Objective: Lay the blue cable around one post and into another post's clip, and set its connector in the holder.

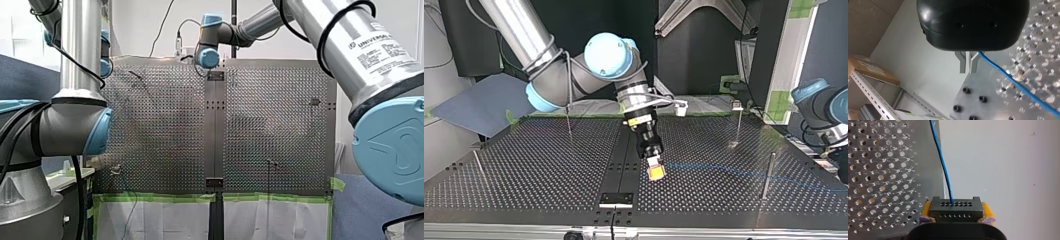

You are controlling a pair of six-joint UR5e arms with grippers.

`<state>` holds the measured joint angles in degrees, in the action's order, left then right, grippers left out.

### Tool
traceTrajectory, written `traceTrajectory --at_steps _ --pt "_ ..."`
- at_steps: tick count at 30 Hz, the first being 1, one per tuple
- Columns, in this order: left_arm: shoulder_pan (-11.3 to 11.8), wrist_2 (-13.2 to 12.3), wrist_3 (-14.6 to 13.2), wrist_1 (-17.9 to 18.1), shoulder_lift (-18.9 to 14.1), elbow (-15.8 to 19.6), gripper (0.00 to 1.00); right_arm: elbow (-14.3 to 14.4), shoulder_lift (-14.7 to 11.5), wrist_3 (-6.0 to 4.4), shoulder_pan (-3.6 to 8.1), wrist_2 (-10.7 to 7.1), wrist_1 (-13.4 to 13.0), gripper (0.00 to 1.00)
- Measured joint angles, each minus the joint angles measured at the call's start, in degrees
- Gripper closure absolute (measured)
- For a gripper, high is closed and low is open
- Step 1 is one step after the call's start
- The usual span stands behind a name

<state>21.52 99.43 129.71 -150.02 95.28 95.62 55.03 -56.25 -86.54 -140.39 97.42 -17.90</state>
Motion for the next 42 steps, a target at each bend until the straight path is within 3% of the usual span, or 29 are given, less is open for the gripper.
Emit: traceTrajectory --at_steps 10,25,37,40,41,42 --pt "3.55 -4.59 -1.14 0.65 2.59 -0.02 0.89 -0.92 2.16 -0.29 0.66 0.19 0.07 1.00" --pt "-0.02 -11.60 -2.00 0.59 4.92 -0.03 0.89 -0.96 2.89 -1.00 2.19 1.87 1.00 1.00" --pt "-0.95 -17.76 -4.68 -0.50 5.65 0.05 0.93 -0.92 4.13 -0.94 3.36 3.13 5.05 1.00" --pt "-1.21 -18.37 -6.19 -1.75 5.65 0.32 0.85 -0.67 4.50 -0.88 3.39 3.75 6.45 1.00" --pt "-1.28 -18.34 -6.55 -2.12 5.65 0.48 0.76 -0.45 4.58 -0.87 3.39 3.99 6.84 1.00" --pt "-1.37 -18.22 -6.85 -2.53 5.65 0.67 0.76 -0.27 4.63 -0.86 3.39 4.16 7.05 1.00"
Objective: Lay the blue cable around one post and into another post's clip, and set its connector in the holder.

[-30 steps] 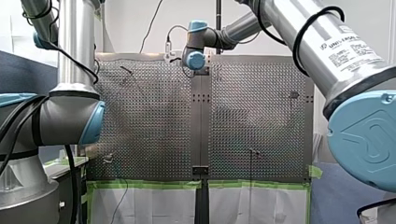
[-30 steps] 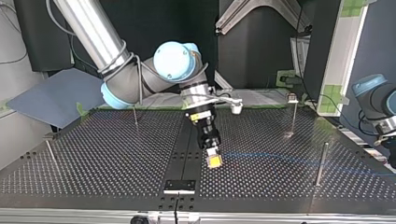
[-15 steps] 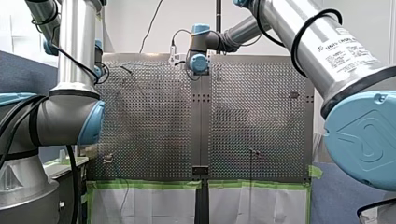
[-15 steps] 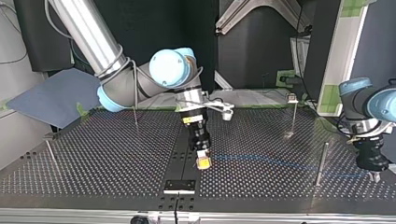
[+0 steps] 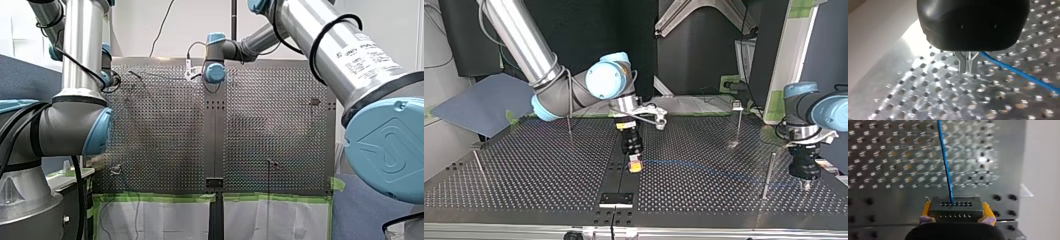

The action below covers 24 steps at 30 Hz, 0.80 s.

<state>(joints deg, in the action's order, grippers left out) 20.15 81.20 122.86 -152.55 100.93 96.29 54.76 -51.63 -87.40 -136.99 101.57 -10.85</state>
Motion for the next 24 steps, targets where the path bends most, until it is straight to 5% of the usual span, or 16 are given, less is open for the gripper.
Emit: traceTrajectory --at_steps 2,3,5,6,8,19,24 --pt "-0.19 0.54 -0.51 -0.91 0.00 0.48 0.59 0.49 0.09 0.01 0.01 0.35 0.28 1.00" --pt "-0.27 0.83 -0.65 -1.27 0.00 0.69 0.59 0.71 0.11 0.01 0.02 0.46 0.32 1.00" --pt "-0.51 1.55 -0.77 -2.13 0.00 1.22 0.27 1.24 0.13 0.02 0.07 0.63 0.31 1.00" --pt "-0.60 1.95 -0.75 -2.51 0.00 1.43 0.27 1.46 0.14 0.02 0.09 0.69 0.29 1.00" --pt "-0.78 2.89 -0.72 -3.39 0.00 1.76 0.04 1.89 0.15 0.02 0.15 0.81 0.28 1.00" --pt "-1.91 3.58 -0.51 -5.79 -0.03 2.01 0.00 3.46 0.39 -0.64 0.34 1.57 -0.02 1.00" --pt "-2.46 3.60 -0.63 -5.83 -0.02 2.02 0.00 5.29 0.41 -1.71 0.48 2.32 -1.45 1.00"
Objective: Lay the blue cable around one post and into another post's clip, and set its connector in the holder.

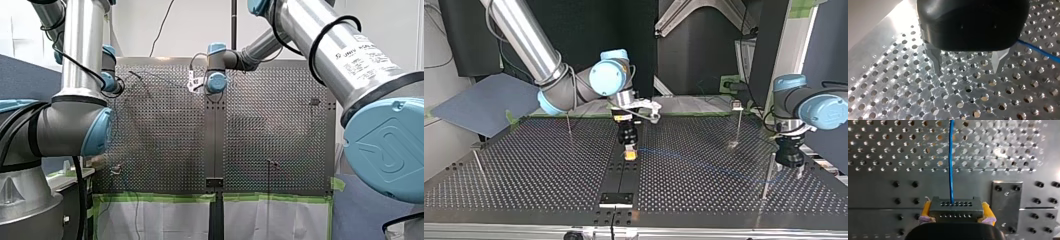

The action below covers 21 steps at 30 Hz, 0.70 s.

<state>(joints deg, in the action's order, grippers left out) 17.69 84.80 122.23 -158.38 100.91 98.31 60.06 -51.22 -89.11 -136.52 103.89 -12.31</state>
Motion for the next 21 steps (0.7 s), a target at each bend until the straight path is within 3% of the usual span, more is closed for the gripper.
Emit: traceTrajectory --at_steps 6,21 --pt "-0.30 0.77 0.03 -0.08 0.01 -0.01 0.00 2.97 0.01 -1.64 0.53 0.43 -2.90 1.00" --pt "-1.21 -0.54 3.42 -0.26 0.01 0.01 0.00 11.08 0.01 -3.81 2.76 3.54 -11.02 1.00"
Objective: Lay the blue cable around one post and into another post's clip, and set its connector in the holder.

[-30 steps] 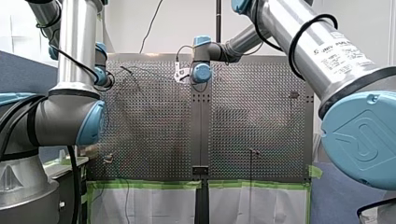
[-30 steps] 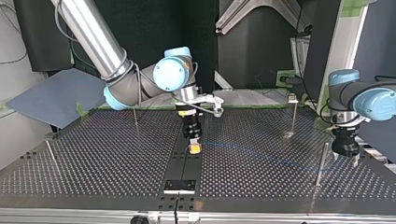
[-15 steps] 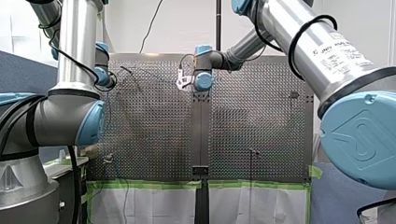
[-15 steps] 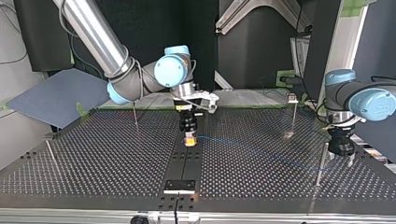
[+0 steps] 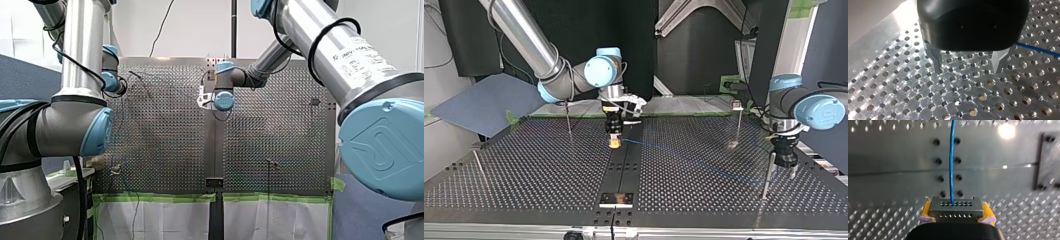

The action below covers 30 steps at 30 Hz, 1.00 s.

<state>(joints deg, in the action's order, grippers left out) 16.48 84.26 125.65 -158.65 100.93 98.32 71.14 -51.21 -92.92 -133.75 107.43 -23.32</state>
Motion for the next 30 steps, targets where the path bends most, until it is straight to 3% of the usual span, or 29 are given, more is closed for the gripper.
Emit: traceTrajectory --at_steps 7,13,22,30 --pt "-0.06 0.47 0.93 -0.12 0.00 0.01 0.00 3.24 0.08 -0.75 1.25 1.52 -3.25 1.00" --pt "-0.07 0.52 1.06 -0.42 0.02 0.01 0.00 6.00 0.15 -0.91 1.79 3.93 -5.98 1.00" --pt "-0.14 0.52 1.22 -0.45 0.03 0.41 0.00 10.40 0.47 -1.04 3.64 8.21 -10.41 1.00" --pt "-0.24 0.51 1.26 -0.45 0.01 0.44 0.00 14.59 3.56 -1.79 4.87 10.58 -14.59 1.00"
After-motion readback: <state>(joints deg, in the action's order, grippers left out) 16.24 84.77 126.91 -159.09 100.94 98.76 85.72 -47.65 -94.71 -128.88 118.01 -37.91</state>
